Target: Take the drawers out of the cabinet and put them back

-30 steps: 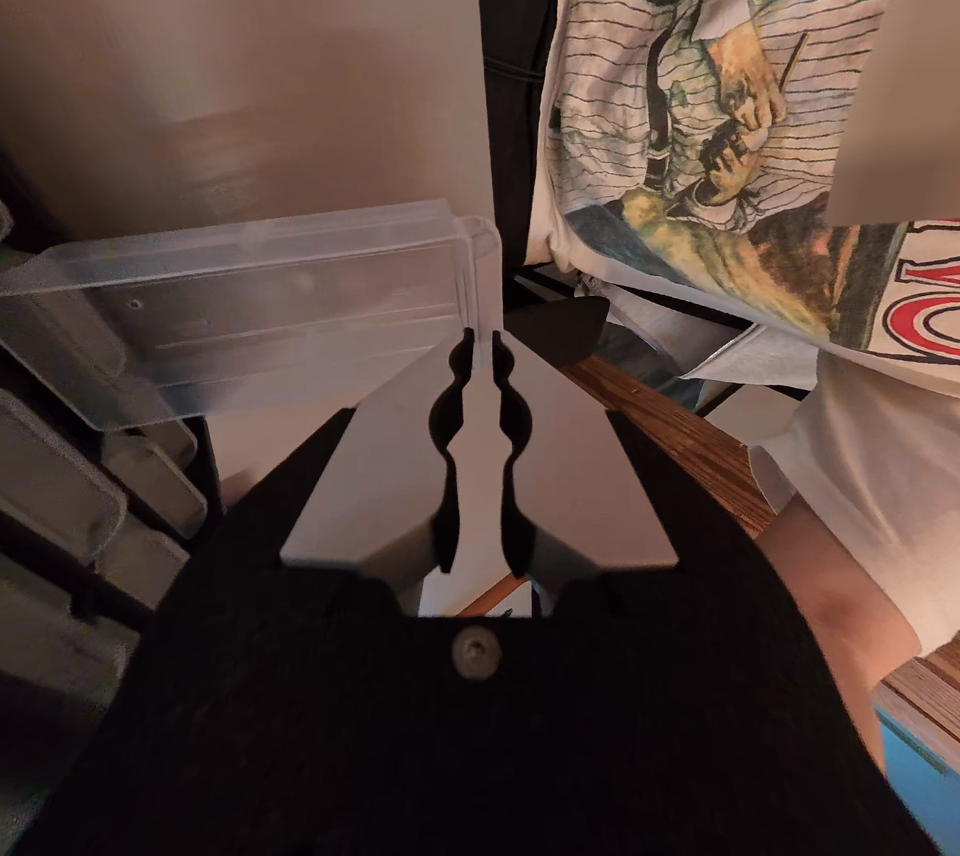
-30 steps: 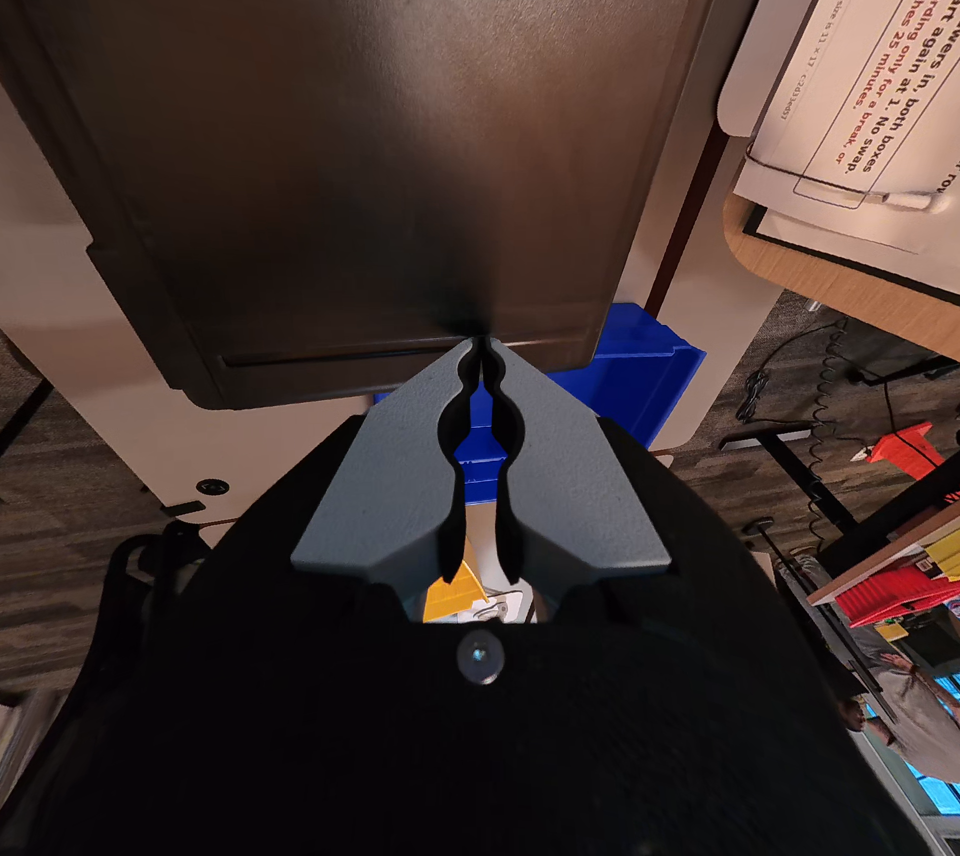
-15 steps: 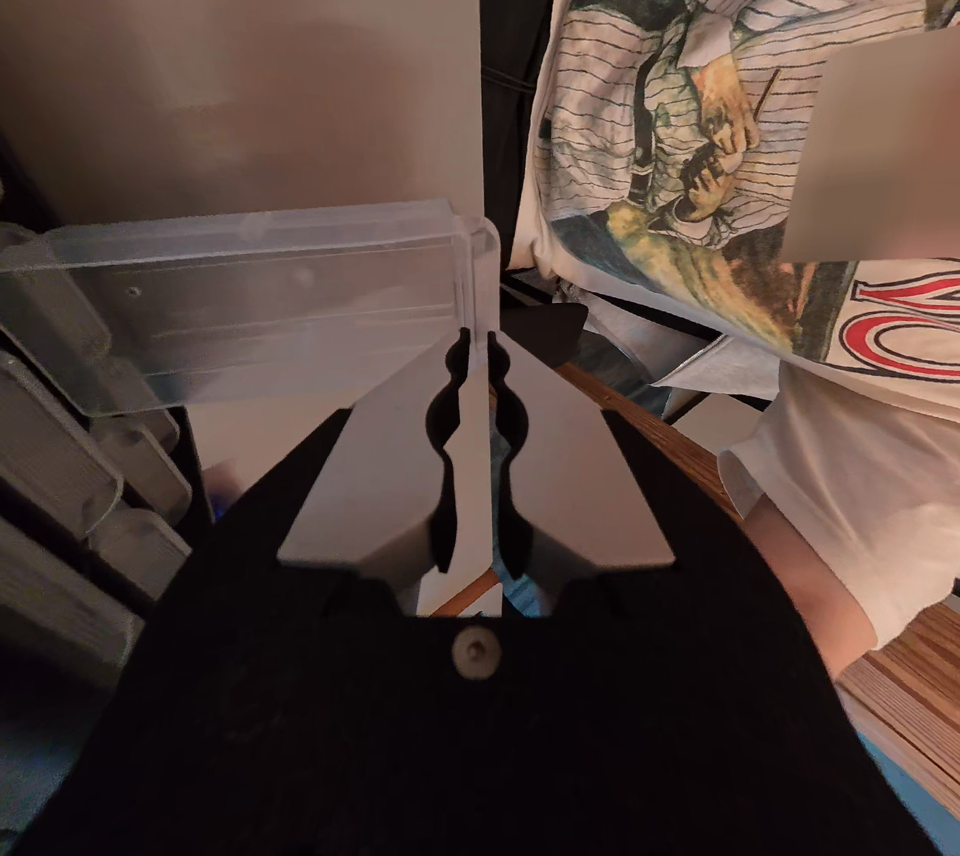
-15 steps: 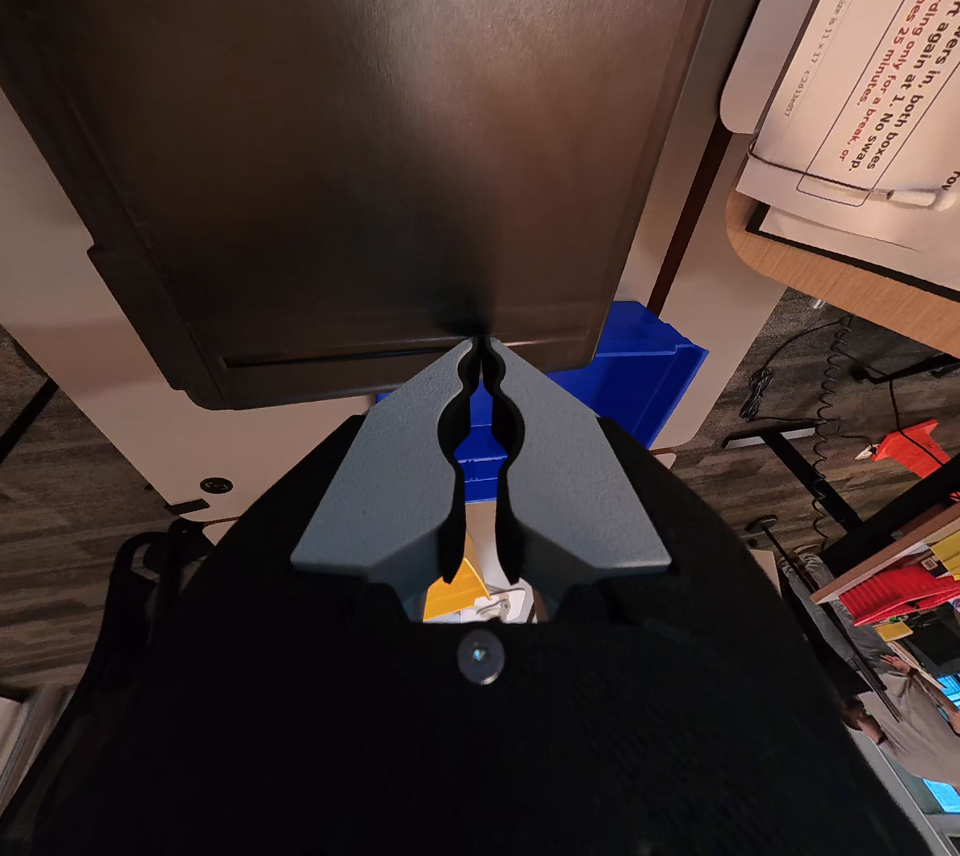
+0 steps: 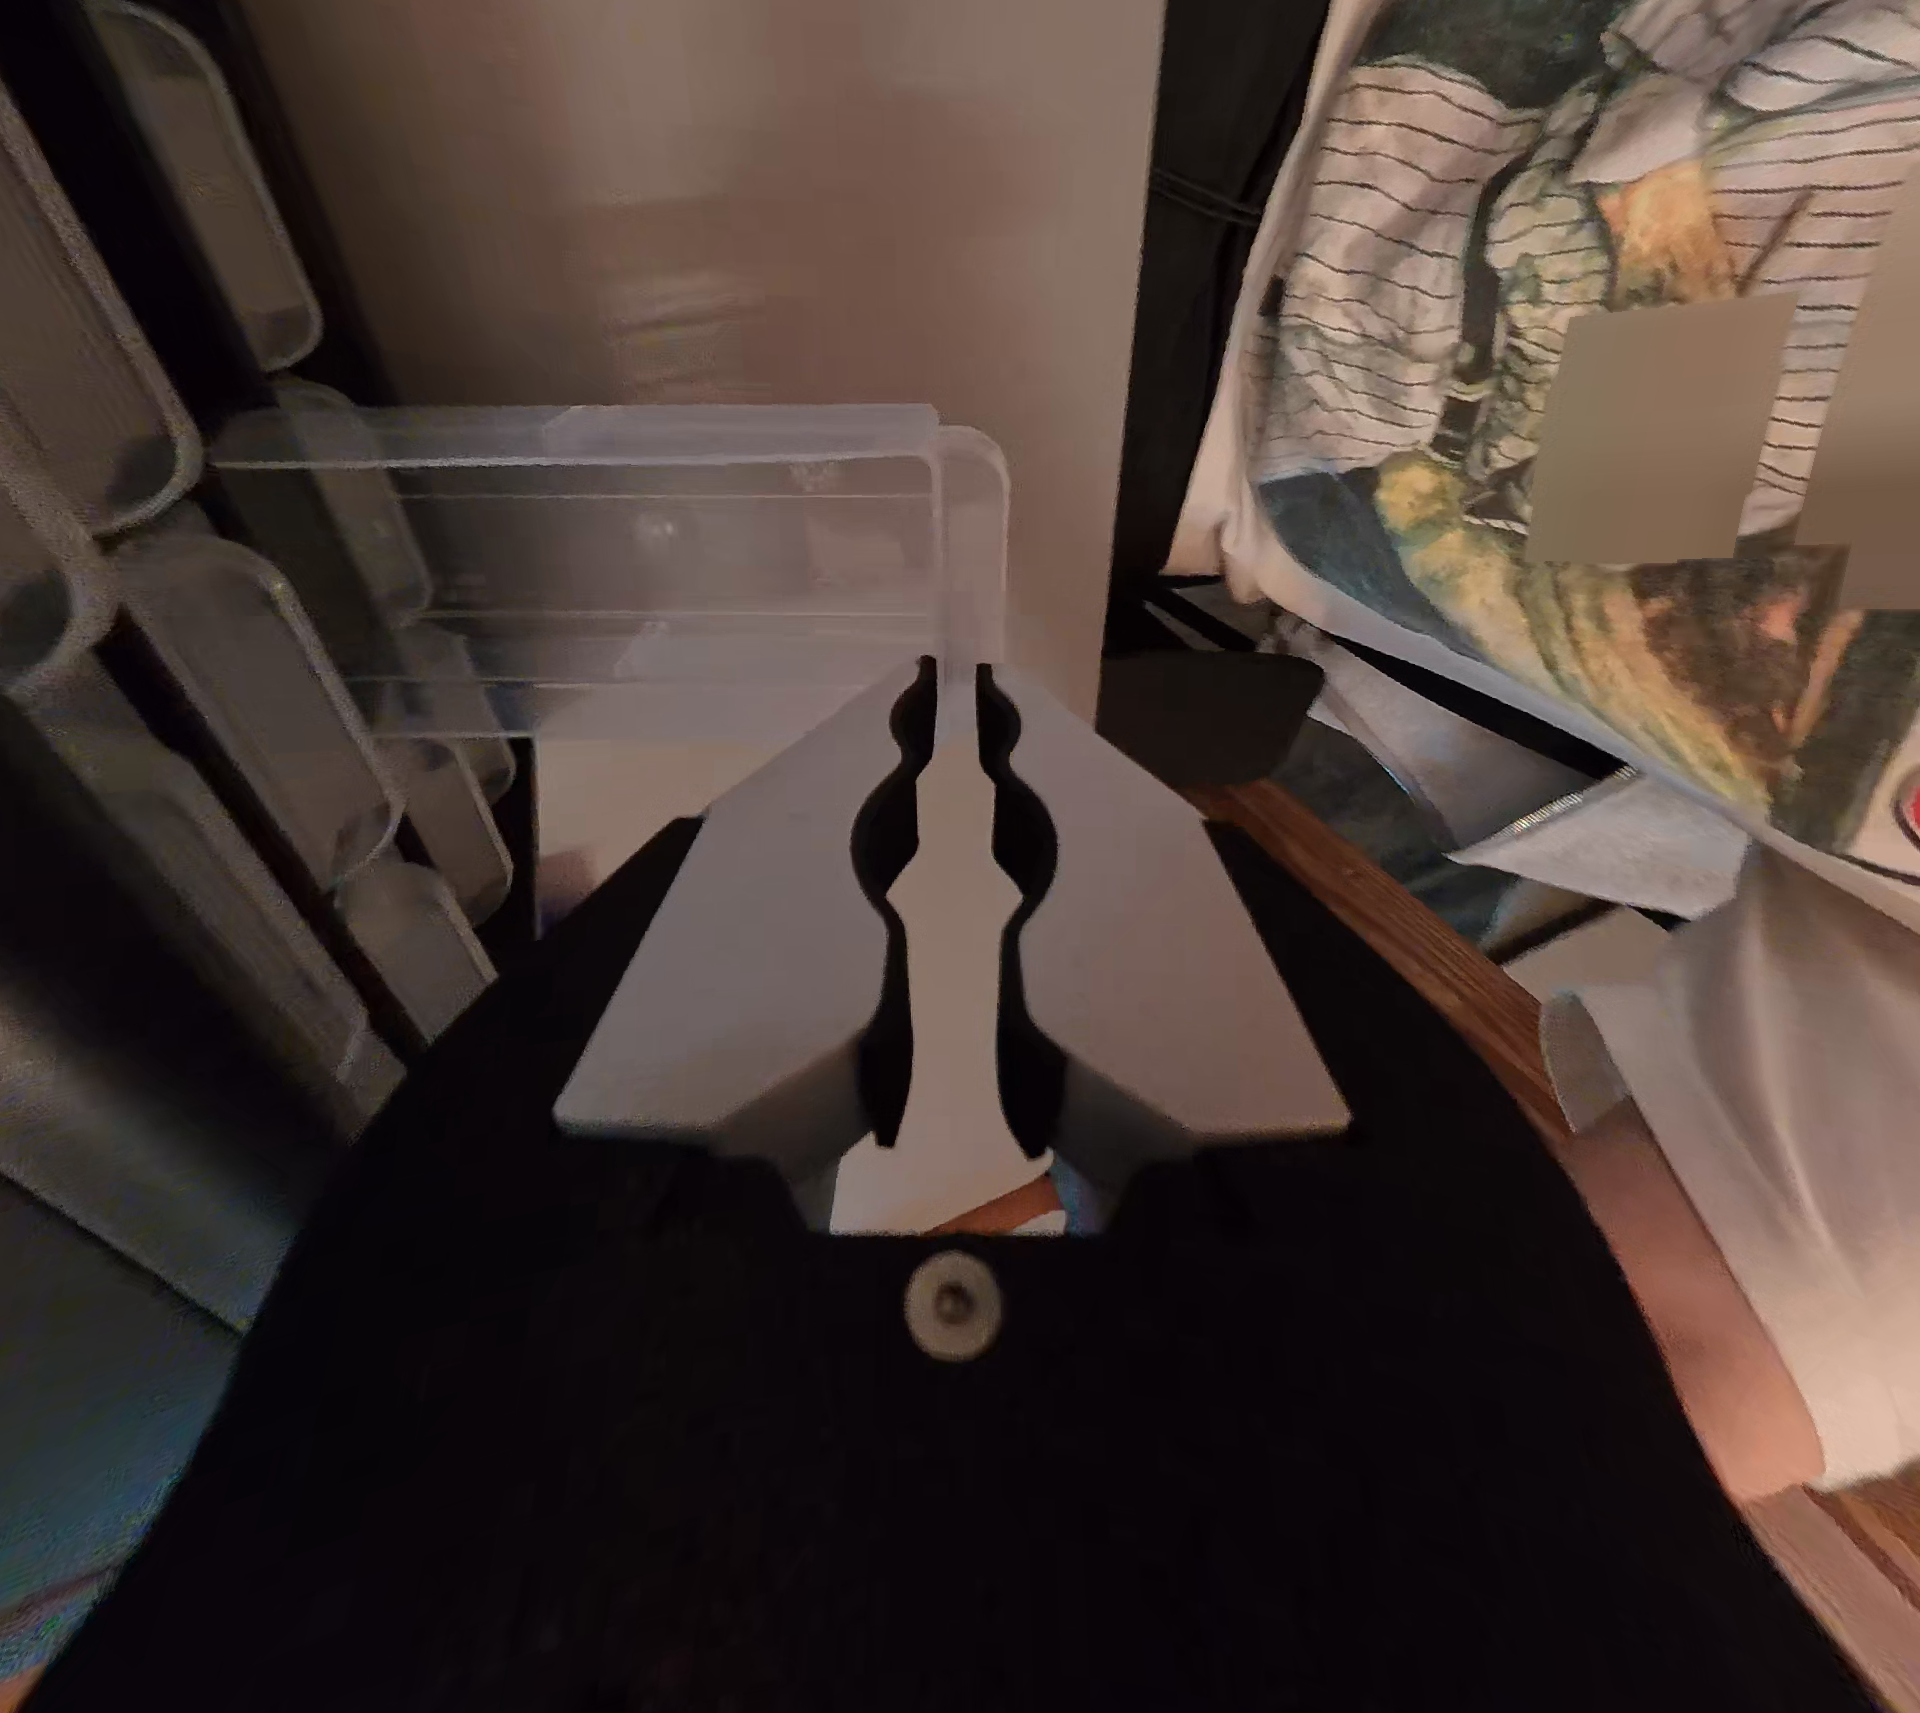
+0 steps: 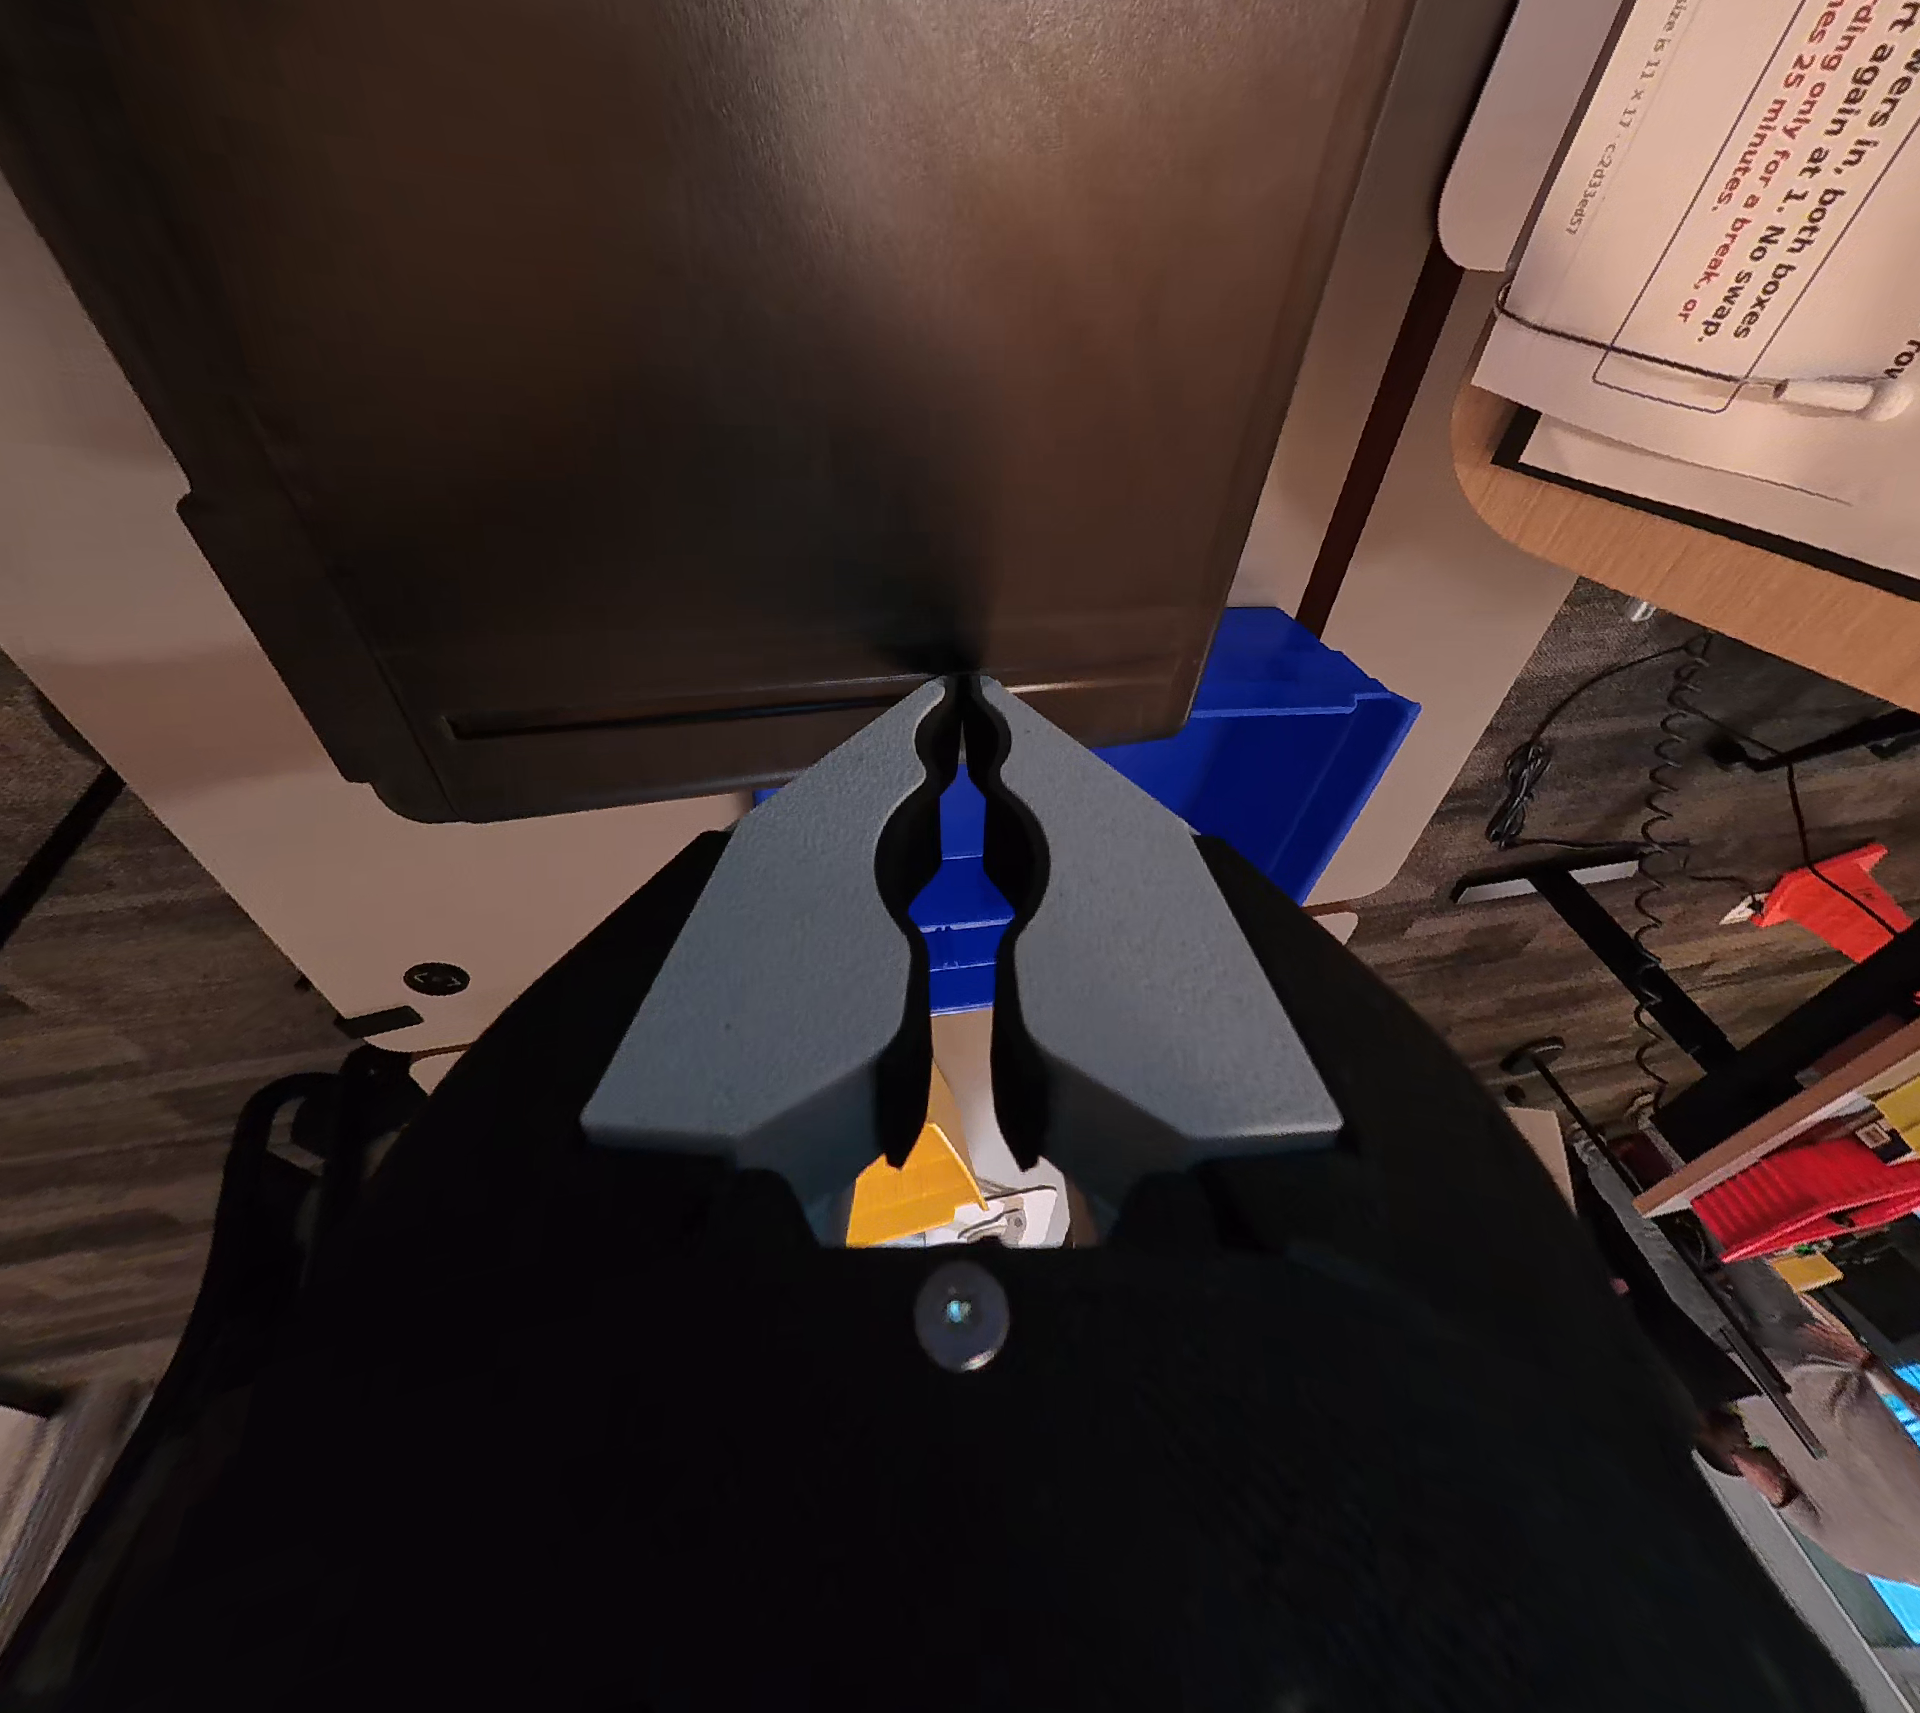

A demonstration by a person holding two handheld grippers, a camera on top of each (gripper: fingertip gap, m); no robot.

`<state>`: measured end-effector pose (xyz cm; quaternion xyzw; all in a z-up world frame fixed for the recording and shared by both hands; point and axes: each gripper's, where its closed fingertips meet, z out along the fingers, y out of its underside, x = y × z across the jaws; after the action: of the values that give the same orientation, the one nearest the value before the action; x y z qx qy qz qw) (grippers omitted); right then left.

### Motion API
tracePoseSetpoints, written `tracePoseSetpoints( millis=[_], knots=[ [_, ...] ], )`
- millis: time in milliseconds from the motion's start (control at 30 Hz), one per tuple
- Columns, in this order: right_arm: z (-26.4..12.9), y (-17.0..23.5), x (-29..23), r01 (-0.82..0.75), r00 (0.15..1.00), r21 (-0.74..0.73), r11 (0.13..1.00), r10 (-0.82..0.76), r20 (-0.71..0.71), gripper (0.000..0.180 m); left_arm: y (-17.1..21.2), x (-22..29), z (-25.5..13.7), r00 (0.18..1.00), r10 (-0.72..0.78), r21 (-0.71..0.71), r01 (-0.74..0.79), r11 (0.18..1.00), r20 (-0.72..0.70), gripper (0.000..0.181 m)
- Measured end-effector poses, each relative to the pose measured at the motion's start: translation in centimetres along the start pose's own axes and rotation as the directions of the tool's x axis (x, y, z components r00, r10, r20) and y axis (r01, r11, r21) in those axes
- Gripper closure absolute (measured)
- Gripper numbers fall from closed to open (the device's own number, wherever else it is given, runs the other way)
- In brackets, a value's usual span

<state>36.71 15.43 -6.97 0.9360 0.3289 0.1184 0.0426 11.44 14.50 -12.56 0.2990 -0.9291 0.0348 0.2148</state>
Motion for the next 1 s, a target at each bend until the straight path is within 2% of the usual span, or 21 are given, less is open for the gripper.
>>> tracePoseSetpoints(
  millis=[133, 267, 367, 467, 533, 633, 767, 833, 900, 967, 1000],
  knots=[
    [0.0, 0.0, 0.0, 0.004, 1.000, 0.000, 1.000, -0.004, -0.005, 0.180, 0.1, -0.1, 0.6, 0.979, -0.019, 0.030, 0.013, 0.999, 0.205, 0.176],
    [0.0, 0.0, 0.0, 0.000, 1.000, 0.008, 1.000, 0.000, -0.004, 0.180, -0.3, -0.3, 1.7, 0.895, -0.050, 0.093, 0.009, 0.996, 0.443, 0.176],
    [0.0, 0.0, 0.0, 0.001, 1.000, 0.014, 1.000, -0.001, -0.011, 0.180, -0.5, -0.9, 2.3, 0.765, -0.087, 0.133, 0.002, 0.991, 0.638, 0.180],
    [0.0, 0.0, 0.0, 0.000, 1.000, 0.023, 1.000, 0.000, -0.015, 0.180, -0.3, -2.3, 1.8, 0.549, -0.124, 0.151, -0.004, 0.989, 0.826, 0.181],
    [0.0, 0.0, 0.0, -0.002, 1.000, 0.025, 1.000, 0.002, -0.014, 0.180, -0.9, -2.3, 3.1, 0.521, -0.137, 0.180, -0.033, 0.983, 0.843, 0.181],
    [0.0, 0.0, 0.0, -0.002, 1.000, 0.022, 1.000, 0.002, -0.016, 0.180, -0.9, -3.7, 3.3, 0.410, -0.223, 0.272, -0.064, 0.960, 0.884, 0.181],
    [0.0, 0.0, 0.0, -0.002, 1.000, 0.030, 1.000, 0.002, -0.011, 0.180, -1.0, -3.4, 1.9, 0.289, -0.406, 0.471, -0.209, 0.857, 0.867, 0.181],
    [0.0, 0.0, 0.0, -0.007, 1.000, 0.037, 0.999, 0.008, -0.006, 0.180, -0.5, -2.7, 1.1, 0.187, -0.432, 0.470, -0.300, 0.830, 0.882, 0.179],
    [0.0, 0.0, 0.0, -0.008, 1.000, 0.040, 0.999, 0.008, -0.006, 0.180, -0.6, -1.8, 1.7, 0.123, -0.414, 0.429, -0.367, 0.826, 0.902, 0.164],
    [0.0, 0.0, 0.0, -0.007, 1.000, 0.041, 0.999, 0.008, -0.011, 0.180, -0.9, -1.2, 3.2, 0.061, -0.388, 0.378, -0.405, 0.832, 0.920, 0.164],
    [0.0, 0.0, 0.0, -0.008, 1.000, 0.042, 0.999, 0.009, -0.014, 0.180, -1.0, -0.9, 4.0, 0.027, -0.370, 0.346, -0.423, 0.838, 0.929, 0.170]
  ],
)
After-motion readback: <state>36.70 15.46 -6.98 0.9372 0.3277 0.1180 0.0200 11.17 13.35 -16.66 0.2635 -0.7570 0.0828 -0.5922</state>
